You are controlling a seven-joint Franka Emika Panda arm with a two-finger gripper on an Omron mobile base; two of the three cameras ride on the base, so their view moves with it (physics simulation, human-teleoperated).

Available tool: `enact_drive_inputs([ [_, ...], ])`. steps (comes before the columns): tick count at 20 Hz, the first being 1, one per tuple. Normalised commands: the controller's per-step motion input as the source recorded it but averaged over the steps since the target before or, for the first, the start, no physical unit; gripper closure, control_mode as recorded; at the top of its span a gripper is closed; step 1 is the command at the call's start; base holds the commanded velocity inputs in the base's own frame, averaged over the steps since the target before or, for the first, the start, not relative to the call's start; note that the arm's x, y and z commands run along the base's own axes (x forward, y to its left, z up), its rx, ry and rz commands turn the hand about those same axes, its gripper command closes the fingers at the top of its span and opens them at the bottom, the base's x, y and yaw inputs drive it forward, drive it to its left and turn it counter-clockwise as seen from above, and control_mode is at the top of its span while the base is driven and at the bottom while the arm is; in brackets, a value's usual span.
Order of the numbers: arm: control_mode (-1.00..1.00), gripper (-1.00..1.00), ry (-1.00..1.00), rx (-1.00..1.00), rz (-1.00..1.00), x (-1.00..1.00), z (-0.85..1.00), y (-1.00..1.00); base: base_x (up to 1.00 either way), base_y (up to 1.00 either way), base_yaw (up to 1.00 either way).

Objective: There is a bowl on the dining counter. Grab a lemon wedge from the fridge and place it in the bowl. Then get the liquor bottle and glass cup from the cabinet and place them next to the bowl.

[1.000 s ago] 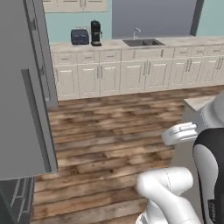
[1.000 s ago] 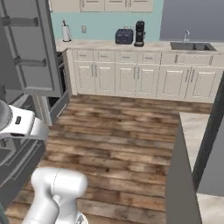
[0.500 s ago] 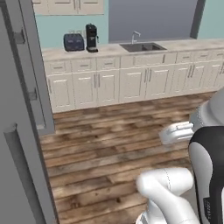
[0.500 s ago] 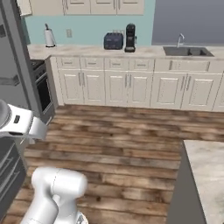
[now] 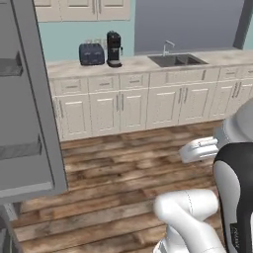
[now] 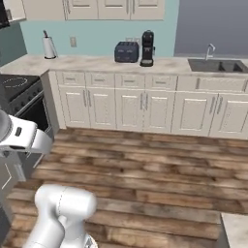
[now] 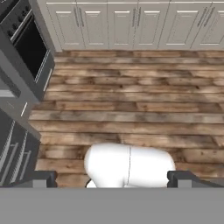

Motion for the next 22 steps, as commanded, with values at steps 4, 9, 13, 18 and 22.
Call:
enact_drive_inputs([
  [4,1.00,-1.00,0.00,0.00,0.00,0.00,0.00,0.00,1.00,-0.01,0.19],
  [9,1.00,-1.00,0.00,0.00,0.00,0.00,0.00,0.00,1.00,-0.08,0.25],
  [13,1.00,-1.00,0.00,0.00,0.00,0.00,0.00,0.00,1.00,-0.13,0.36],
  [18,1.00,-1.00,0.00,0.00,0.00,0.00,0.00,0.00,1.00,-0.16,0.42],
  [22,1.00,-1.00,0.00,0.00,0.00,0.00,0.00,0.00,1.00,-0.24,0.43],
])
